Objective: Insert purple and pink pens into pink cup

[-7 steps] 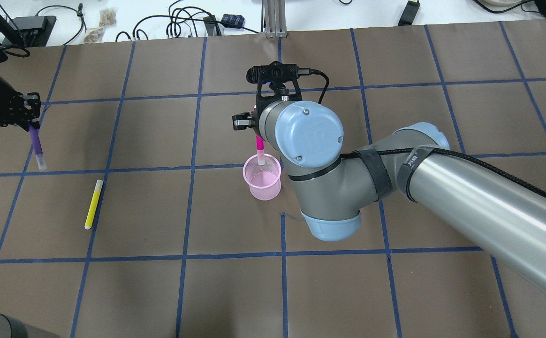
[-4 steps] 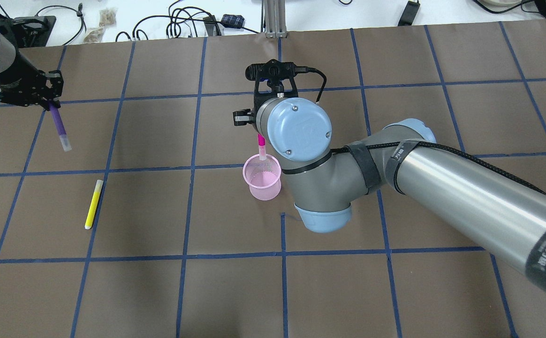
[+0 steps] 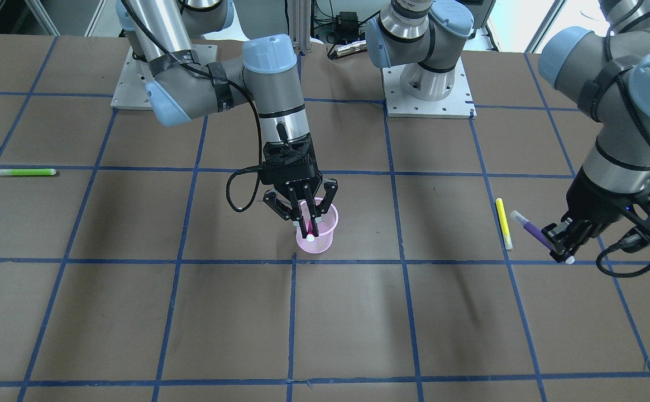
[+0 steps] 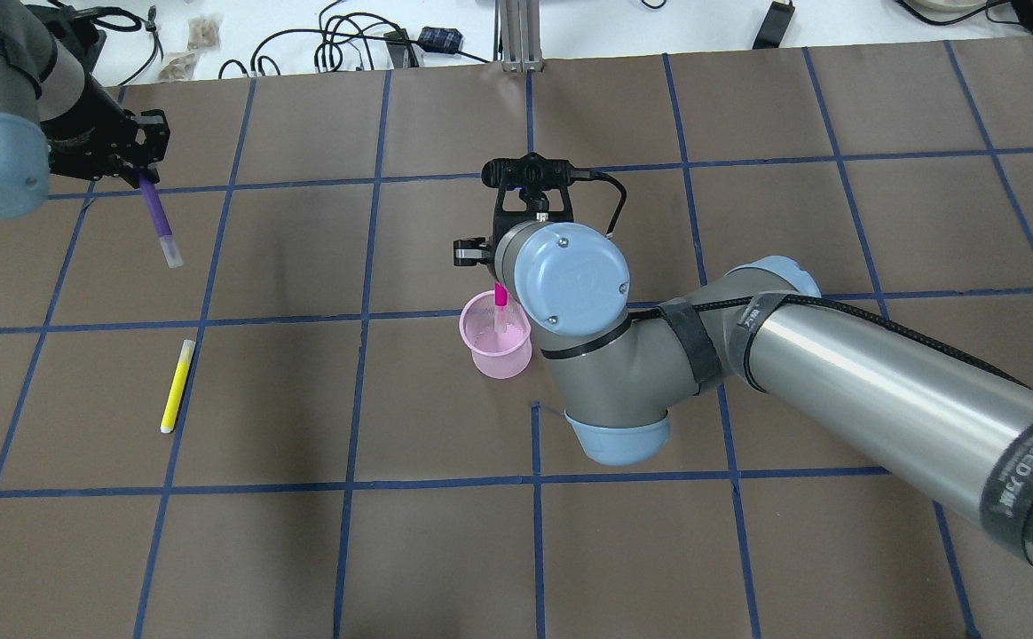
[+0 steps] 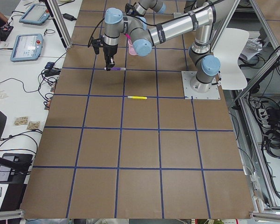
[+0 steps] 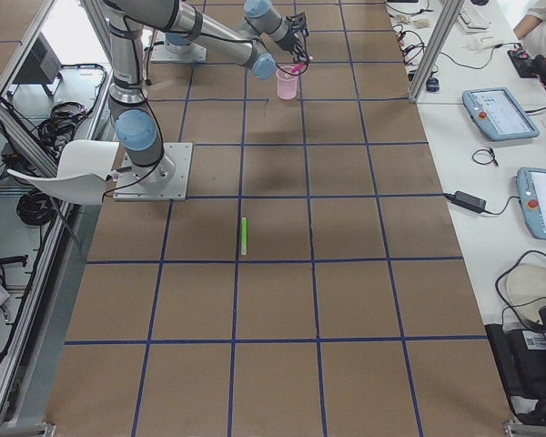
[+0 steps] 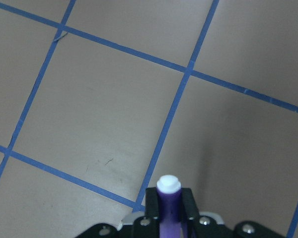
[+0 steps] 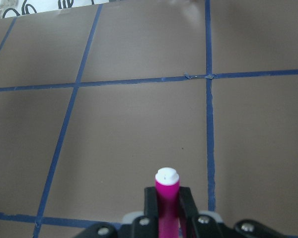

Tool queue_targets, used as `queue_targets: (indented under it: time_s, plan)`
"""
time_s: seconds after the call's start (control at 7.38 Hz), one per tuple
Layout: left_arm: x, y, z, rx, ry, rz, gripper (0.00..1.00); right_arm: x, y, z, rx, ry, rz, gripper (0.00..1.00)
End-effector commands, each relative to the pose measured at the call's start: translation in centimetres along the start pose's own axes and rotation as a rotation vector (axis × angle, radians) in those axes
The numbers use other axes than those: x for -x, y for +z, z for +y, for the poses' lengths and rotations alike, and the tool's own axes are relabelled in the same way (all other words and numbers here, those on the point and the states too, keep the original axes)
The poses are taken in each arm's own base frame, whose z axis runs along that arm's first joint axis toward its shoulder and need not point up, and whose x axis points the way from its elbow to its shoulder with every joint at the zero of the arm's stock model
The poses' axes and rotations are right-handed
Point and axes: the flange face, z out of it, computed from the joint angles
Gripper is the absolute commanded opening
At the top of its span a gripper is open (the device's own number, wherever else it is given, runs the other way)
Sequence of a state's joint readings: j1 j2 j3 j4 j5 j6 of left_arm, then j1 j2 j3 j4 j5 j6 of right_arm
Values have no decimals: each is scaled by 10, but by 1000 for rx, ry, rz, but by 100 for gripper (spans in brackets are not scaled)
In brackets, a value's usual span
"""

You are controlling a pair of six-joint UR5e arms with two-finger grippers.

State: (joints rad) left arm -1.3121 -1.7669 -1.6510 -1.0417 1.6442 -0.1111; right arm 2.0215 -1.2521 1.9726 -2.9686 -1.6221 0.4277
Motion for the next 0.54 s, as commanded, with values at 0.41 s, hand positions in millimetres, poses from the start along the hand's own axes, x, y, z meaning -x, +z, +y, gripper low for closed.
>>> queue_targets:
  time_s: [0.41]
  plan:
    - [-88, -60, 48, -80, -82, 75, 0, -19, -4, -44, 43, 20, 37, 82]
